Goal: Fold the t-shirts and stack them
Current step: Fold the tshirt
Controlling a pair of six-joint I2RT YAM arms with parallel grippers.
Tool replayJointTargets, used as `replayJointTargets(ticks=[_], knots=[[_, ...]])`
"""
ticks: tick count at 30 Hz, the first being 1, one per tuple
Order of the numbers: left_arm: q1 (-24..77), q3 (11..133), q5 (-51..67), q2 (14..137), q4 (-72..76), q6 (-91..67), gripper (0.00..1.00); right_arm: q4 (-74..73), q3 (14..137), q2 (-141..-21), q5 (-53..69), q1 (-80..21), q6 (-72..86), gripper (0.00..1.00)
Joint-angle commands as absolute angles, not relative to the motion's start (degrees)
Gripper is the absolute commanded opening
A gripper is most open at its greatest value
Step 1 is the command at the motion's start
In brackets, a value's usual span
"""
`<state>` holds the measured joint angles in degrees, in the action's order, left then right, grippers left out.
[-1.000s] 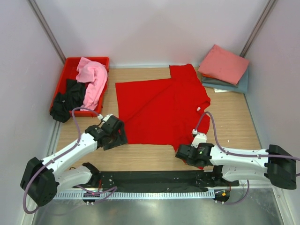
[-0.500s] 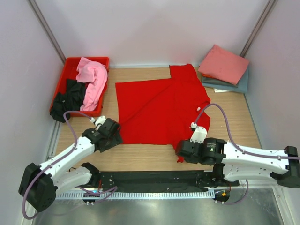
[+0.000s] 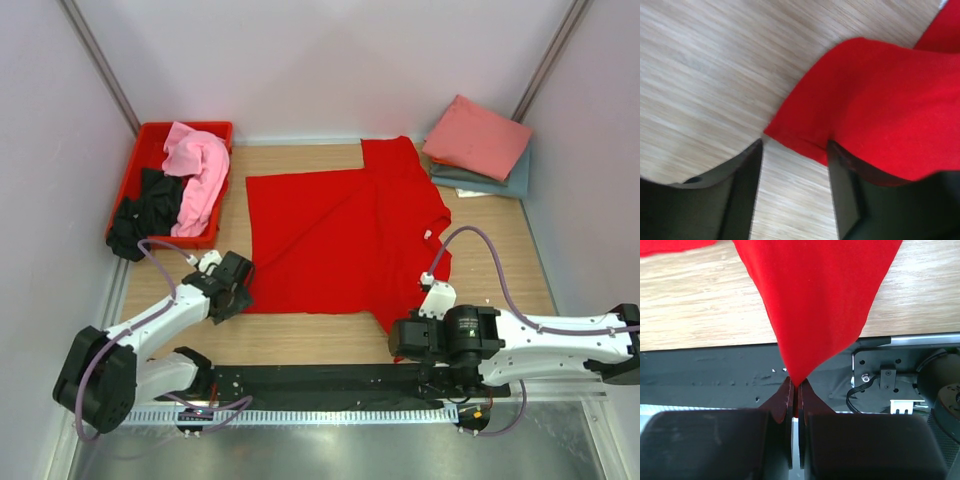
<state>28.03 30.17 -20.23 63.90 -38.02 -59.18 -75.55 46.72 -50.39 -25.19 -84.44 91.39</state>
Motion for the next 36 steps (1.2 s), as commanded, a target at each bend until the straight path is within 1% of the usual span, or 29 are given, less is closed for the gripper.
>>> replayJointTargets(ticks=[1, 2, 3, 4, 5, 9, 14, 16, 21, 24, 27, 30, 31, 33, 34, 36], knots=[[27.8, 30.3, -21.9, 67.7, -32.4, -58.5, 0.52, -85.8, 47.8, -48.6, -26.8, -84.9, 95.1, 0.01], [27.8, 30.4, -21.1, 68.5, -30.8, -58.2, 0.37, -86.4, 48.2, -48.3, -26.5, -84.9, 94.9, 0.01], [27.8, 30.3, -20.2, 69.0, -30.2, -58.0, 0.28, -86.5, 48.3, -48.2, -26.3, -84.9, 94.1, 0.01], [27.8, 30.2, -19.2, 69.7, -29.7, -57.8, 0.17, -86.5, 48.4, -47.9, -25.8, -84.9, 93.0, 0.01], [27.9, 30.0, -18.6, 69.7, -29.1, -57.7, 0.0, -86.5, 48.9, -47.6, -25.3, -84.9, 92.4, 0.01], [27.9, 30.0, -17.2, 65.4, -32.7, -57.6, 0.0, -86.4, 50.7, -48.9, -24.1, -85.0, 89.5, 0.01], [28.0, 33.5, -20.8, 49.6, -47.7, -61.1, 0.0, -86.4, 51.5, -52.6, -22.3, -85.0, 86.8, 0.01], [28.5, 33.8, -19.5, 46.3, -48.4, -62.0, 0.0, -86.3, 51.2, -53.3, -22.5, -84.9, 86.5, 0.01], [28.5, 39.4, -20.1, 46.3, -55.1, -62.7, 0.0, -86.3, 53.6, -56.9, -25.4, -84.9, 85.3, 0.01], [28.5, 40.9, -19.1, 44.5, -55.5, -62.2, 0.0, -86.3, 56.7, -61.3, -28.3, -84.9, 84.5, 0.01], [28.5, 42.9, -21.1, 44.3, -55.8, -60.8, 0.0, -86.2, 60.0, -64.6, -32.5, -83.2, 81.9, 0.02], [28.1, 45.5, -22.4, 48.3, -56.3, -57.1, 0.0, -85.6, 63.2, -67.5, -36.1, -77.7, 76.0, 0.02], [27.7, 46.7, -21.4, 51.4, -54.9, -54.7, 0.0, -83.3, 64.3, -68.0, -36.3, -73.3, 69.8, 0.02], [27.1, 48.4, -20.1, 54.7, -54.1, -52.3, 0.0, -78.9, 64.2, -68.1, -35.9, -68.7, 62.7, 0.02], [26.5, 50.0, -19.7, 58.2, -53.4, -50.5, 0.0, -75.1, 64.1, -68.2, -35.2, -62.8, 59.4, 0.01], [25.6, 51.2, -18.7, 61.2, -52.7, -49.1, 0.0, -72.3, 64.2, -69.7, -33.9, -57.6, 50.6, 0.01]])
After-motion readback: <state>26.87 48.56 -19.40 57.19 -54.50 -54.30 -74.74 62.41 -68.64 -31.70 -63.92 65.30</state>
